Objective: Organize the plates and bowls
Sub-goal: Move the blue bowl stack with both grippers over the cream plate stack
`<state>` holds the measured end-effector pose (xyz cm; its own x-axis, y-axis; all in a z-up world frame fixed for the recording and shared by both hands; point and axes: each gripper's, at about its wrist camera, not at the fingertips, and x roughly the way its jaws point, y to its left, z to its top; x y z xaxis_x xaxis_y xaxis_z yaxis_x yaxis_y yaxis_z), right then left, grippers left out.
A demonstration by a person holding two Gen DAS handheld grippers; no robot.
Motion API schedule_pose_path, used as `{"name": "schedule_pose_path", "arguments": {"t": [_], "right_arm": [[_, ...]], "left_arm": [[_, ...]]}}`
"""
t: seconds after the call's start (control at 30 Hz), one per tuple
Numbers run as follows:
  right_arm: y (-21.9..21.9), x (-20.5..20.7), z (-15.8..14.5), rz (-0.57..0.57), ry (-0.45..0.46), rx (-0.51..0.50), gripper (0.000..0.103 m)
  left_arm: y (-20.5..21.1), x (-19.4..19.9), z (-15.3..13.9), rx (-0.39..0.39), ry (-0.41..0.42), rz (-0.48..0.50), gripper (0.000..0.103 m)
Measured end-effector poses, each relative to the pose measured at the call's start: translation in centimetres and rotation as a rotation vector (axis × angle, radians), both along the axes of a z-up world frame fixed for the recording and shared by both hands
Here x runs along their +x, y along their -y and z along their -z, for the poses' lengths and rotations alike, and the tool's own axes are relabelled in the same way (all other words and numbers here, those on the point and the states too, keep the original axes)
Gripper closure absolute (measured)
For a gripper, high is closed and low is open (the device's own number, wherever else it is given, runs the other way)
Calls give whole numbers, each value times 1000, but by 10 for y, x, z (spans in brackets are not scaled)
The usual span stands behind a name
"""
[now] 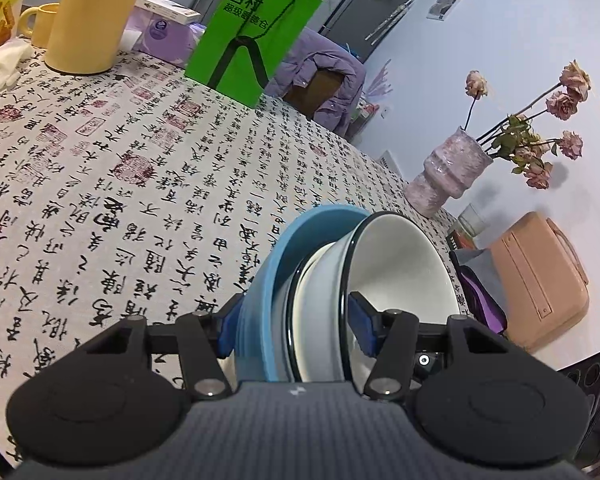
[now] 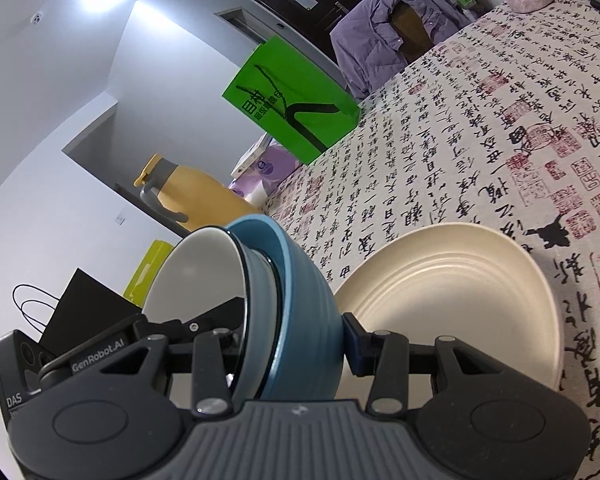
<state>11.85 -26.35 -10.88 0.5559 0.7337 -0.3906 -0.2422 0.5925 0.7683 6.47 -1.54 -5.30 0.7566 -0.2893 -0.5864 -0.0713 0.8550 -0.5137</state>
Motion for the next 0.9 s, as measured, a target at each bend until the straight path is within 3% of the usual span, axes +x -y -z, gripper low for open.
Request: {"name": "schedule_pose_path", "arguments": {"t": [0.9], "right_arm": [[34,-3,16,58,-39,-3,61]], "left_arm": [[33,13,17,1,-42,60,48]]}}
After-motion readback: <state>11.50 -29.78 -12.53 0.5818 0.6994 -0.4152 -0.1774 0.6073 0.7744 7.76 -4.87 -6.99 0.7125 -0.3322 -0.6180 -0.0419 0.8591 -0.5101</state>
